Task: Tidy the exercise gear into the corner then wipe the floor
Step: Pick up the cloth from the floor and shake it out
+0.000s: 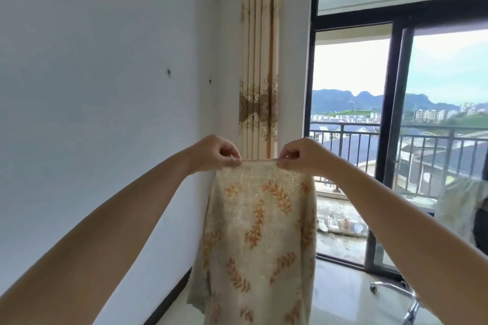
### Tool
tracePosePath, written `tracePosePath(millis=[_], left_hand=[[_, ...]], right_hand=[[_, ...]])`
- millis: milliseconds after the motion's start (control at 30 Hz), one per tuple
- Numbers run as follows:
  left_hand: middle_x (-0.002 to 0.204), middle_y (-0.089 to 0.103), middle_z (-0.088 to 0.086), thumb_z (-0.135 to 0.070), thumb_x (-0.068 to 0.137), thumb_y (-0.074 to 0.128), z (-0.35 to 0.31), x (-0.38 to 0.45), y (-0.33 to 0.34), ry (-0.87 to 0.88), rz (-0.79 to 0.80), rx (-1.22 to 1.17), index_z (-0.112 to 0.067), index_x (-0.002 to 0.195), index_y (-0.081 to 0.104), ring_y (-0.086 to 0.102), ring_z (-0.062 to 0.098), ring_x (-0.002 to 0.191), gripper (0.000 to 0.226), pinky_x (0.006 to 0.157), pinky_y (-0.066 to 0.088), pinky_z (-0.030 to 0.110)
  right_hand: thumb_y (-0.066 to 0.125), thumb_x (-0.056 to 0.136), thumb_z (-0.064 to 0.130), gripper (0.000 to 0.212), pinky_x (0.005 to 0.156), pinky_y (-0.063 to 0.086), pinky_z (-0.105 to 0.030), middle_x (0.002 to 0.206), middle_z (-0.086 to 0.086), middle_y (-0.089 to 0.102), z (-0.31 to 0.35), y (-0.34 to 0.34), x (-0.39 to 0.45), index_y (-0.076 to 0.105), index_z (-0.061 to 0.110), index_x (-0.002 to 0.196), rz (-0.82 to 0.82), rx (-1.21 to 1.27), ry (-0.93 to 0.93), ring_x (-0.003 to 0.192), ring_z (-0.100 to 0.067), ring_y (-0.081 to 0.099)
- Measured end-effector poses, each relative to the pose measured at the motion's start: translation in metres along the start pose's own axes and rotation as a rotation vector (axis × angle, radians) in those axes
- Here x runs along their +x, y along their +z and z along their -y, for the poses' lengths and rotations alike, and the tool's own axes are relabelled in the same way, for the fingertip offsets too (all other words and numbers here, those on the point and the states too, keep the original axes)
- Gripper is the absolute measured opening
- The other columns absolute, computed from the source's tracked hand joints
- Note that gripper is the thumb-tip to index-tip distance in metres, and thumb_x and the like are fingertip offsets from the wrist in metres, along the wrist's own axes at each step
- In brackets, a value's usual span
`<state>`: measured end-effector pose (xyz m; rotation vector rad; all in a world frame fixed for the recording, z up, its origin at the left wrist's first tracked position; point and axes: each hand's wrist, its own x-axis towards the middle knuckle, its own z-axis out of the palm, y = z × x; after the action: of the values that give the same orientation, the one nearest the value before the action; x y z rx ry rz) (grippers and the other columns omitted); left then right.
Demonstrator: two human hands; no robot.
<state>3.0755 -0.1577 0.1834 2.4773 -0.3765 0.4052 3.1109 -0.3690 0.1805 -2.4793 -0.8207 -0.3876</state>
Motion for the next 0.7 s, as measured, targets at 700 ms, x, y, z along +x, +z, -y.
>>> tracePosePath(millis=[700], left_hand=[[0.070,0.037,-0.010,-0.023,0.098,0.043,0.239,0.428,0.042,-0.261,-0.496,0.883,-0.010,0.102,0.061,0.047,0.015,0.078,0.022,0.056,0.029,0.022]], right_hand=[[0.041,0.098,0.020,0.027,0.073,0.044,-0.027,0.098,-0.004,0.054,-0.234,0.130,0.502,0.064,0.005,0.102,-0.159,-0.055,-0.395,0.085,-0.021,0.055]])
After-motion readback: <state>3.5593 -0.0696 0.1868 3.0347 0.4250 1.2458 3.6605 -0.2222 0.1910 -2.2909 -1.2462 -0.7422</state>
